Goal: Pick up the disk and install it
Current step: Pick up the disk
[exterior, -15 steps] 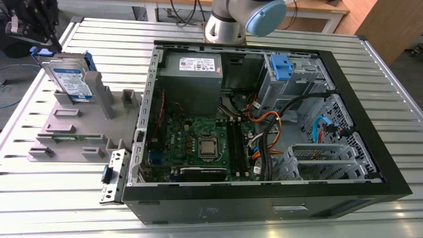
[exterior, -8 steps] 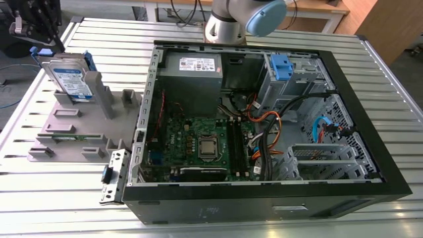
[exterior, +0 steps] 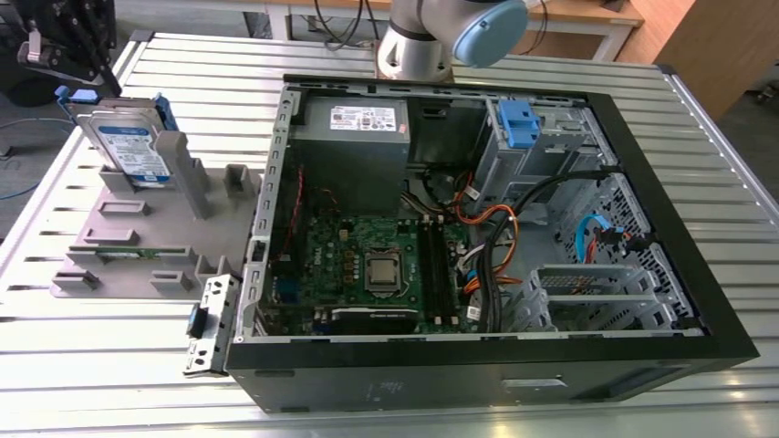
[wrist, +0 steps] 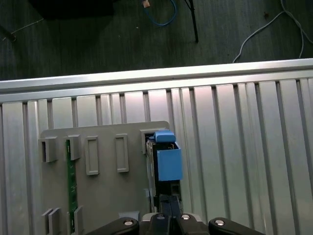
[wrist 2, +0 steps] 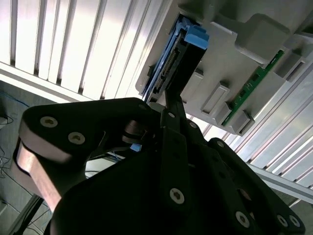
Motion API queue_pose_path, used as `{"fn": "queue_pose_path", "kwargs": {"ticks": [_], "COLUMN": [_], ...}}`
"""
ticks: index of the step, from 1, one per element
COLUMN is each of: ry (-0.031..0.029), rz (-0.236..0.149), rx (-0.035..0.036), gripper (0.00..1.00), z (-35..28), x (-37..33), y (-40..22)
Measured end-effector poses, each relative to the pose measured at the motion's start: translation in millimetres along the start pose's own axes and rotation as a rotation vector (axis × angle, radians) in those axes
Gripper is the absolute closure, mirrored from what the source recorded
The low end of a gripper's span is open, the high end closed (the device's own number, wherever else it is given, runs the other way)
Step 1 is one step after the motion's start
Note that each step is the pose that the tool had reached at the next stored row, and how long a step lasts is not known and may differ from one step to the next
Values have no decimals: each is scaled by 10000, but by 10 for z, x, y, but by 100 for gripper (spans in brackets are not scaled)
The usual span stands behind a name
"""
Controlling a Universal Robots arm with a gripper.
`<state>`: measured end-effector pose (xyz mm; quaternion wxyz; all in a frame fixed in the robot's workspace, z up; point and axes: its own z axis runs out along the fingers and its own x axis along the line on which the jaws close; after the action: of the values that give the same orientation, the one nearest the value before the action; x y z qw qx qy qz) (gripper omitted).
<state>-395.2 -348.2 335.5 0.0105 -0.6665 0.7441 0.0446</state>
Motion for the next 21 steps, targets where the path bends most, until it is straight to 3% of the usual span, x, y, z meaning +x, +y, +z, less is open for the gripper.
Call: {"fn": "queue_pose_path", "kwargs": {"ticks": [13,21], "ry": [0,-1], "rz": [1,1], "rx": [1,1], "gripper": [89,89], "z": [-2,-43], "x": [17,14], "y": [2,4]}}
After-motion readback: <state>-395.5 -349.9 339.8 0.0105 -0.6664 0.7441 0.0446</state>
